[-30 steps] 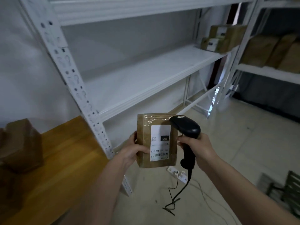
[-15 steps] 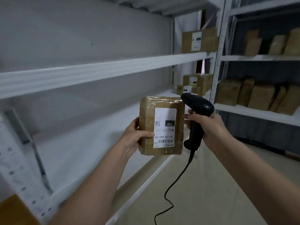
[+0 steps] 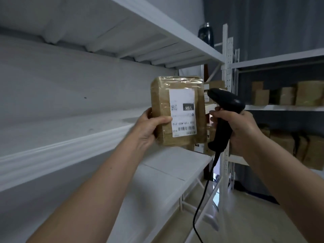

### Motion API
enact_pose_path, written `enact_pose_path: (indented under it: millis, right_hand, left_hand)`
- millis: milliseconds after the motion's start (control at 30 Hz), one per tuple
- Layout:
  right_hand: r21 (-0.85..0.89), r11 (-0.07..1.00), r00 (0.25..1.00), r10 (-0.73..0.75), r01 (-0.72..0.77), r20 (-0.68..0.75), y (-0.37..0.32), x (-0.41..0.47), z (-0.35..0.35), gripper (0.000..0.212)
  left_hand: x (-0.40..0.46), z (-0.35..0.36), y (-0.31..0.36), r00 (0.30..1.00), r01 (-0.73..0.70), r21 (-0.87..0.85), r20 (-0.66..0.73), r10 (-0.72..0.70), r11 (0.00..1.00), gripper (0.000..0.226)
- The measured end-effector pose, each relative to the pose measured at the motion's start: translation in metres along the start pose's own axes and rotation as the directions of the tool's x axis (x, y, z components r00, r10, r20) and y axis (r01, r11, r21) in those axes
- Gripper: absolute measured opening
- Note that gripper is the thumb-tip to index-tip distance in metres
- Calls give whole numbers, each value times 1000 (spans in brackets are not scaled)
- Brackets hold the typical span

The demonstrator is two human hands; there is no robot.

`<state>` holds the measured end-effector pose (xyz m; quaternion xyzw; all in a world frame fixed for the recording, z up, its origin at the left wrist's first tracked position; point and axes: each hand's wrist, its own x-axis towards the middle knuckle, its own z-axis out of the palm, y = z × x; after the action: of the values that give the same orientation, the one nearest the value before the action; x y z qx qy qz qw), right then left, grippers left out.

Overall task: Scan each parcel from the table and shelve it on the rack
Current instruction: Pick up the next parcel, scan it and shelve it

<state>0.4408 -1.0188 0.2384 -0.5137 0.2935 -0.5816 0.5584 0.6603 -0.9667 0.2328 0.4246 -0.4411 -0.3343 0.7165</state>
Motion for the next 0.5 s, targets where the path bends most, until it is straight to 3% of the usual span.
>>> enact_pose_path:
  millis: [167, 300, 500]
  right_hand:
    - [45, 999, 1000, -25, 26, -18, -1, 41, -1, 34]
    - [69, 997, 1000, -27, 27, 5, 4, 76, -2, 20]
    - [122, 990, 997, -75, 74, 3, 18, 146, -25, 16]
  left_hand:
    - [45, 22, 13, 998, 23, -157, -60, -33, 987, 35]
    - [80, 39, 9, 987, 87, -223, -111, -114, 971, 18]
    - [148, 83, -15, 975, 101, -273, -162, -150, 957, 14]
